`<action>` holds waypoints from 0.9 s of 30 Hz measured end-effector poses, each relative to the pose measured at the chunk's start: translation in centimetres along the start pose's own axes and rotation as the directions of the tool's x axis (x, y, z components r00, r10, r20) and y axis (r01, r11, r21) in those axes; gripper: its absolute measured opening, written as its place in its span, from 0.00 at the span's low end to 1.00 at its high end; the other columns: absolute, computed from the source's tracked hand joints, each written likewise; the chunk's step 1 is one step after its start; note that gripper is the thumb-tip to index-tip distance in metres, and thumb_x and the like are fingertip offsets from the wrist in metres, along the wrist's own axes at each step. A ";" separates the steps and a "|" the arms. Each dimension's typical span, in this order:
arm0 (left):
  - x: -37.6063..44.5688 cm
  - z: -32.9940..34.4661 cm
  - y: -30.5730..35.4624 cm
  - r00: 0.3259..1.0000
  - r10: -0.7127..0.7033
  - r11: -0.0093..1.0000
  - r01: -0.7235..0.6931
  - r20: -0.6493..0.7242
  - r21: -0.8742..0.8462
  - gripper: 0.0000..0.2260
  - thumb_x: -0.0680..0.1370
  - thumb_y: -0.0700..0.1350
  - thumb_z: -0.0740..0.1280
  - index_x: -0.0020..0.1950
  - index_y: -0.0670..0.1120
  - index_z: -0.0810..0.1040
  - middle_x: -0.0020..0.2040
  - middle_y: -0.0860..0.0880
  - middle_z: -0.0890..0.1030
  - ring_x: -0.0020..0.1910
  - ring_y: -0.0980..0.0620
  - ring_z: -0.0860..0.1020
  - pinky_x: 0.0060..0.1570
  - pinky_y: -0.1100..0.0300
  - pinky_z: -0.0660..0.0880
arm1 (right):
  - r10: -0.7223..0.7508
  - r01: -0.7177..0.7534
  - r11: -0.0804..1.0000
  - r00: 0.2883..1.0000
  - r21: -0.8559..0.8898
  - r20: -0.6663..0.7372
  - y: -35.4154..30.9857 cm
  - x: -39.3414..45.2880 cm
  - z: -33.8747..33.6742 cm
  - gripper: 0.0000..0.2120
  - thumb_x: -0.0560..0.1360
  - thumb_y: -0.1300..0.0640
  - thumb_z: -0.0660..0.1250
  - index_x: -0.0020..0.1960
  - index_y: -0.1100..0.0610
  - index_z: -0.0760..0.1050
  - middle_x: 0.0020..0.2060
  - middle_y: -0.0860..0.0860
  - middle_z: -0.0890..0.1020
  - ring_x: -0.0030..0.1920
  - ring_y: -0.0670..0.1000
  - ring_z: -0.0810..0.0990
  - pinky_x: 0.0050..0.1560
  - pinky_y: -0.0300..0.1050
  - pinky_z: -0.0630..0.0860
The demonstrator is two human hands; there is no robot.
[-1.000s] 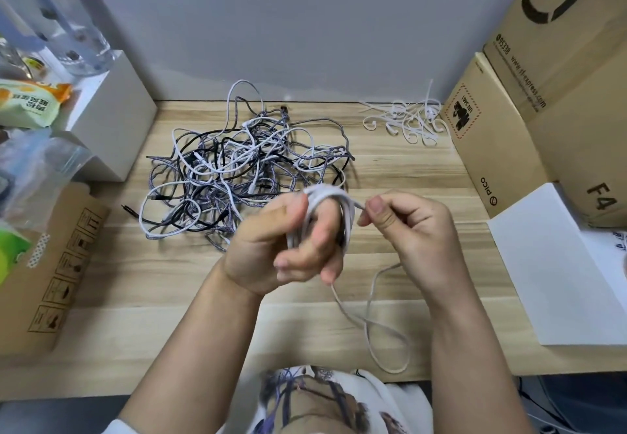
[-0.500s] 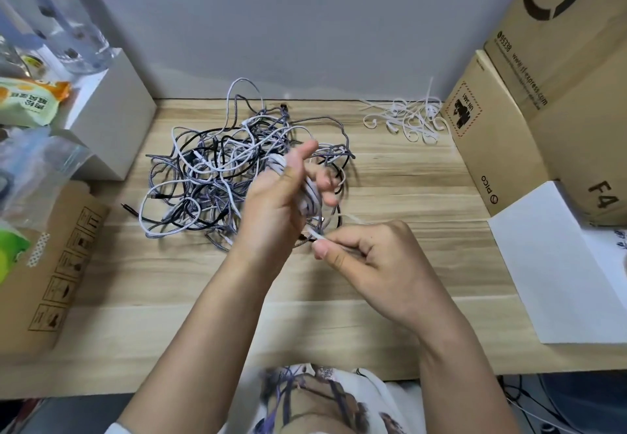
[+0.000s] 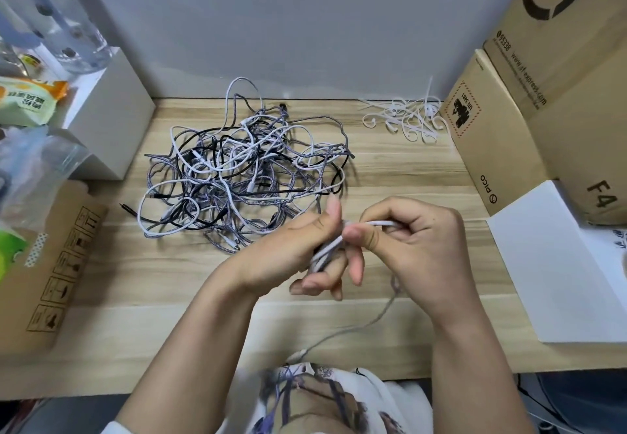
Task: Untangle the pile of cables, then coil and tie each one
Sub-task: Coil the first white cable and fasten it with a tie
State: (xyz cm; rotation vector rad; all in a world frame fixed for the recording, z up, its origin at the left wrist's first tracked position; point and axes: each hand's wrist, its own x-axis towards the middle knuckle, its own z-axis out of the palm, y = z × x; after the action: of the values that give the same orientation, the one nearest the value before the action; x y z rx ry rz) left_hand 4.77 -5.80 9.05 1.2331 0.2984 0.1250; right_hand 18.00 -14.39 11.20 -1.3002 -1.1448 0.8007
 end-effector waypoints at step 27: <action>2.1 0.2 -0.3 0.755 0.323 0.944 -0.304 -0.571 0.131 0.14 0.77 0.50 0.55 0.49 0.39 0.71 0.32 0.53 0.77 0.33 0.52 0.75 0.43 0.65 0.72 | 0.084 0.028 0.788 0.985 -0.614 0.153 1.0 0.0 1.3 0.15 0.70 0.42 0.61 0.39 0.53 0.77 0.19 0.47 0.64 0.27 0.49 0.62 0.31 0.46 0.64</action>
State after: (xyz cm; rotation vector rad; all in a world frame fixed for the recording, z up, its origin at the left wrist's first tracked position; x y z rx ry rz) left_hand 6.77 -5.51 8.53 1.2439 0.6305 0.8138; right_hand 16.94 -13.87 10.07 -1.8141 -1.6155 0.5789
